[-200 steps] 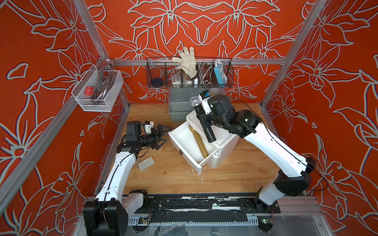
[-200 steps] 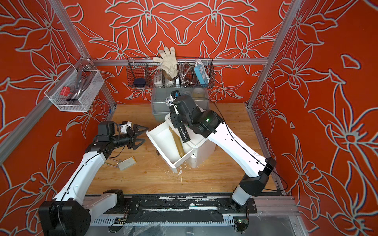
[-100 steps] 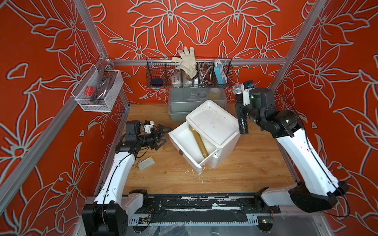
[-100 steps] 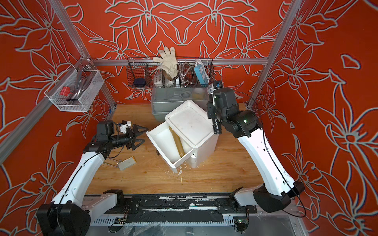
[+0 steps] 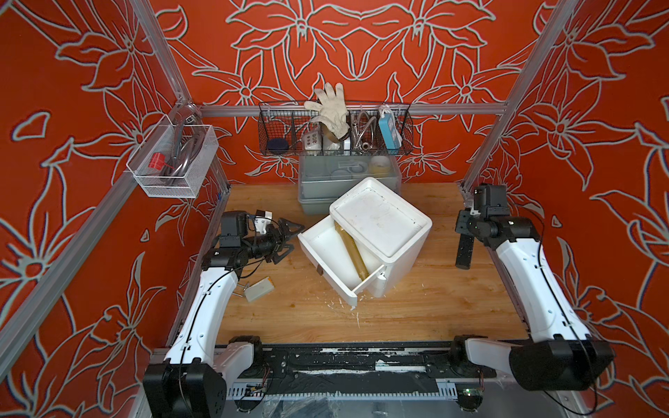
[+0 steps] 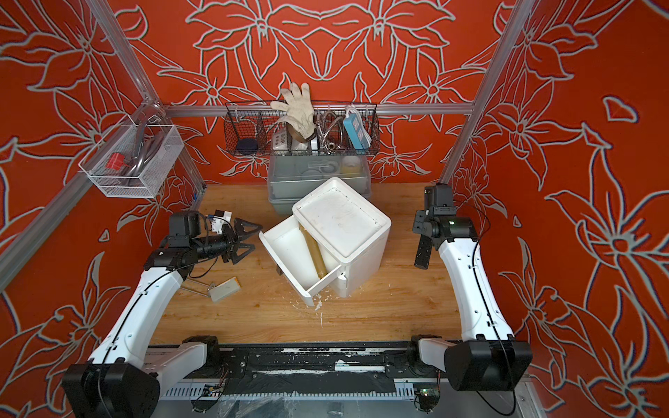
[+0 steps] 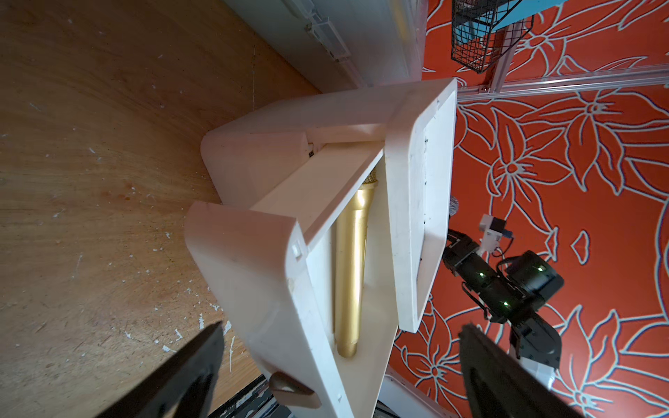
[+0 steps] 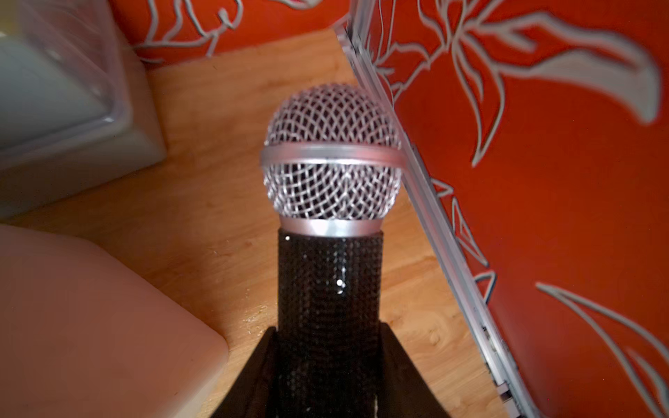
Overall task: Take the microphone out of the drawer
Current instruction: Place the microphone at the center of the board.
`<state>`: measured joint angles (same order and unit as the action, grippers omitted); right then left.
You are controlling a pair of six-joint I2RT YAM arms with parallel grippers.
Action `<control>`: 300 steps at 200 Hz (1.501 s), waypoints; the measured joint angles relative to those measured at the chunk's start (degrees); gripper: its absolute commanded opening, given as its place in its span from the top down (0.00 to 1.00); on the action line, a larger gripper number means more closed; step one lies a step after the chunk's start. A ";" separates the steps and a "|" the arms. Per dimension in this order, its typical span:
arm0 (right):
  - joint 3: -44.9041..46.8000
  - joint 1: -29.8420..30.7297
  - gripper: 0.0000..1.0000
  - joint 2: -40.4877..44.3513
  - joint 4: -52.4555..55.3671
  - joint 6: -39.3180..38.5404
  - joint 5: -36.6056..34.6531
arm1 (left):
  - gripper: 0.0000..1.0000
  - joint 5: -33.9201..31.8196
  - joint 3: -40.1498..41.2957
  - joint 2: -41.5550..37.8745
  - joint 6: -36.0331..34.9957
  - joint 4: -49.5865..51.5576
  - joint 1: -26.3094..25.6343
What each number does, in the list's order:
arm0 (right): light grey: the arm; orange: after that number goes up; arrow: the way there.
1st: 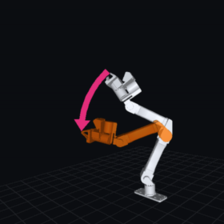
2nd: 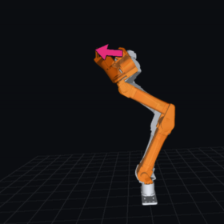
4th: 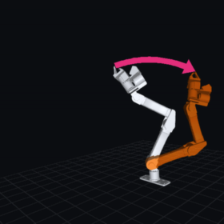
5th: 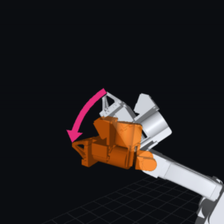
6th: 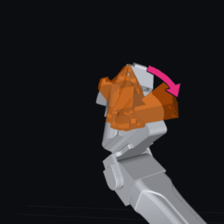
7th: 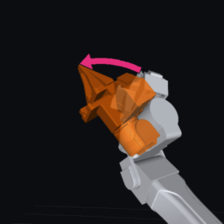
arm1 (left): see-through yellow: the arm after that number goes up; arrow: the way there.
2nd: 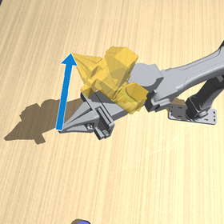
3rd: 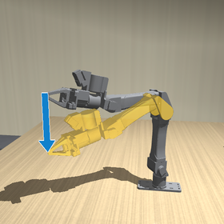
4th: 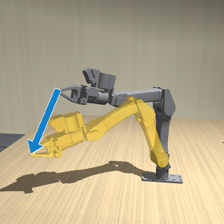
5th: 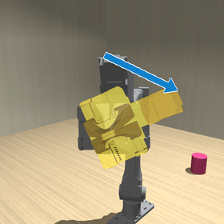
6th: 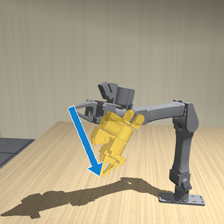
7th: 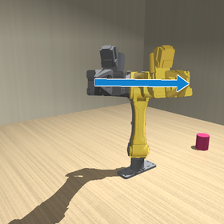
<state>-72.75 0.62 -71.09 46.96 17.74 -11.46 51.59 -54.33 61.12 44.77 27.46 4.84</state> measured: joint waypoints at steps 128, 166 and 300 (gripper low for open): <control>14.12 -2.89 1.00 -17.20 -19.34 5.84 13.51 | 0.00 0.00 0.00 0.00 0.04 0.39 -0.09; 14.05 -2.89 1.00 -22.12 -21.07 5.81 13.49 | 0.00 -0.02 0.00 0.00 0.13 0.37 -0.35; 15.85 -2.89 0.64 -25.66 -25.27 7.76 13.09 | 0.00 -0.11 0.87 -0.68 0.24 0.35 -0.42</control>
<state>-56.90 -2.26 -96.75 21.69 25.50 1.63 51.48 -53.45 60.45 45.01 27.81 4.43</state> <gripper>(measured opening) 0.410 0.998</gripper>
